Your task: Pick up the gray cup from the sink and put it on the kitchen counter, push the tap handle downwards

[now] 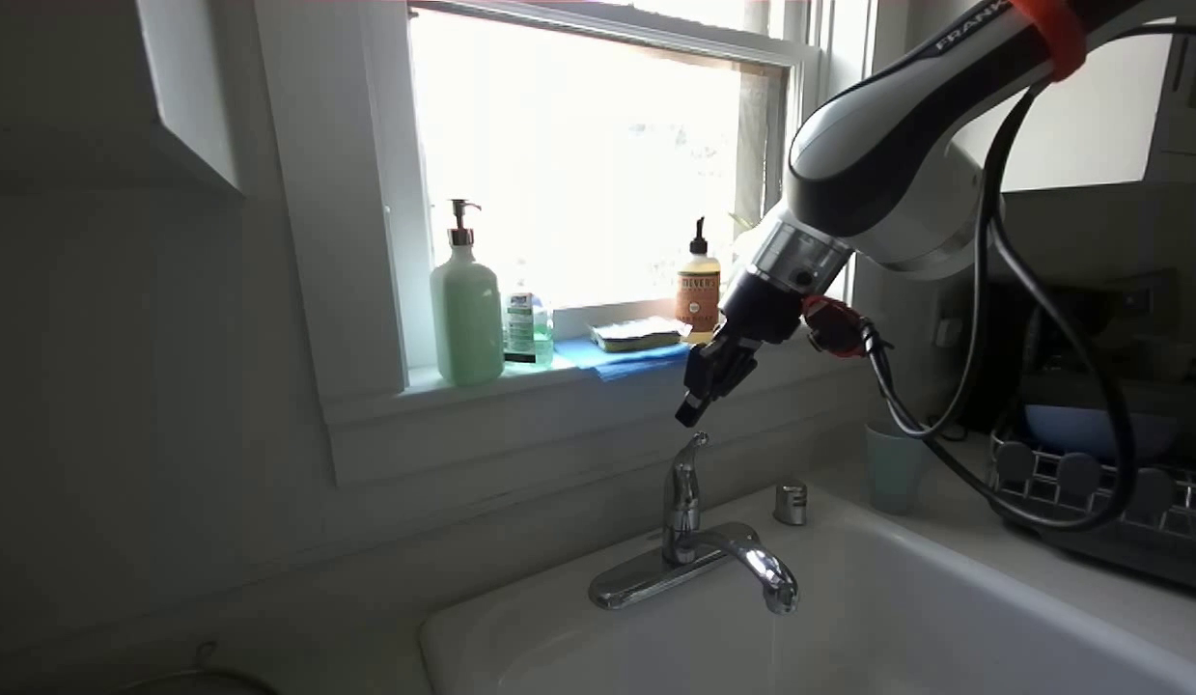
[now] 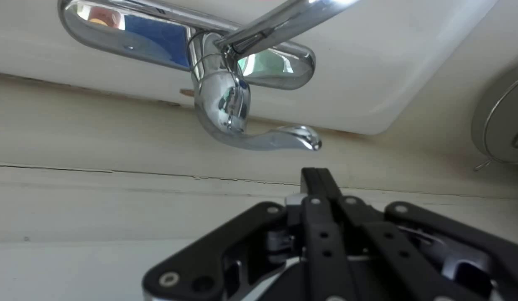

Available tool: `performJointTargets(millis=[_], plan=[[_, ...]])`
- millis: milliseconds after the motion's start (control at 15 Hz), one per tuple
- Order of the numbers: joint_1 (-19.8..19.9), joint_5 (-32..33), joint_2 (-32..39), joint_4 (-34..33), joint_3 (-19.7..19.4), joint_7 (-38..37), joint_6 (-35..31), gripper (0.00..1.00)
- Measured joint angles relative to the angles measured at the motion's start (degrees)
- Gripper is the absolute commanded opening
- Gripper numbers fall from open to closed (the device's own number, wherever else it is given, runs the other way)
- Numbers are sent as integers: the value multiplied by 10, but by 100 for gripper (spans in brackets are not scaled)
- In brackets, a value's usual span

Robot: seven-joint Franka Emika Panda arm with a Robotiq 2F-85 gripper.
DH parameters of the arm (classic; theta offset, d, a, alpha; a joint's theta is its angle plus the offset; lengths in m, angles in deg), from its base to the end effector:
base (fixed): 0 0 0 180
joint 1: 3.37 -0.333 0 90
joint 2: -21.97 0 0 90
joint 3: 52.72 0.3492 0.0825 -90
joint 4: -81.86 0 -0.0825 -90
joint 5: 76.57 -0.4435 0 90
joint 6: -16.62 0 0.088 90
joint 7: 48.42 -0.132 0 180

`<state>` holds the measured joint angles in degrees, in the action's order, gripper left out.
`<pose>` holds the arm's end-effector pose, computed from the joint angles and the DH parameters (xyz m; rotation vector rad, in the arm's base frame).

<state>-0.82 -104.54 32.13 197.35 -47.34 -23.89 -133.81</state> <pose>0.6852 0.0266 0.3871 -2.8005 -0.1364 -0.6849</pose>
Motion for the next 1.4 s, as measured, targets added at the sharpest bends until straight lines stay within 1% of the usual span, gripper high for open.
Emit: performJointTargets(millis=[467,1267,1333,1400], plan=[[4,3,25,1,2,7,-10,0],[11,2,26,6,4,18,-8,0],[11,2,26,6,4,18,-8,4],[11,2,25,6,4,18,-8,28]])
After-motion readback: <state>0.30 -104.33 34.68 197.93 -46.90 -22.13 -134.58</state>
